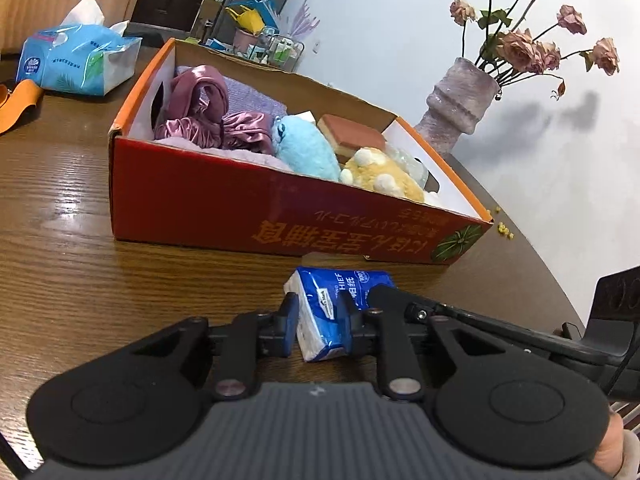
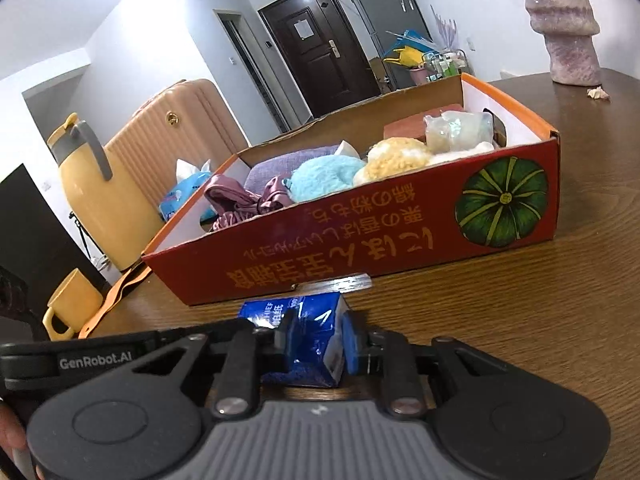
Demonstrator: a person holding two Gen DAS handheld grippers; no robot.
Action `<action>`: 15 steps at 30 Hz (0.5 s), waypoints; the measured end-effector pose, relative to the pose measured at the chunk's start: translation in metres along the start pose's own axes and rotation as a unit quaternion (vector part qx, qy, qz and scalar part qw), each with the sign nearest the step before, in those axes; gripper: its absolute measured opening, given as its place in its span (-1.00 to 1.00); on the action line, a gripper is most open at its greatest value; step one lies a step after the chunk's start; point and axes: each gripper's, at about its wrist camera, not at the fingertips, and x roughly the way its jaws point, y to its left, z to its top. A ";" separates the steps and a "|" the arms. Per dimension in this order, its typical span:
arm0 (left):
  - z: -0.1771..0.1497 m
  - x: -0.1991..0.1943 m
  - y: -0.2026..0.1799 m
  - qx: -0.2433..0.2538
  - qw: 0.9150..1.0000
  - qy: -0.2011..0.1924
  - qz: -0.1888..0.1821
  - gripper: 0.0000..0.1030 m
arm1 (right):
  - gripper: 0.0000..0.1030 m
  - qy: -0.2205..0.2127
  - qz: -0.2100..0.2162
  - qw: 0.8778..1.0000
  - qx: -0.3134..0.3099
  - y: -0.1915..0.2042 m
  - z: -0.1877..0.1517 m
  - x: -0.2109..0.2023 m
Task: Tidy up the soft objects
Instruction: 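Grasp the blue-and-white tissue pack with the right tool, then carry the tissue pack into the box and open the right tool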
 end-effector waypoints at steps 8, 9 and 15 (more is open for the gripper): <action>-0.002 0.000 -0.009 -0.002 1.000 -0.008 0.020 -0.61 | -0.59 -0.007 -0.003 1.000 -0.014 0.003 -0.001 -0.004; -0.003 -0.001 -0.012 0.002 1.000 -0.013 0.025 -0.62 | -0.59 -0.006 -0.004 1.000 -0.012 0.003 -0.001 -0.004; -0.033 -0.032 -0.030 0.010 0.999 -0.024 0.046 -0.70 | -0.70 -0.007 -0.018 1.000 -0.018 0.014 -0.011 -0.022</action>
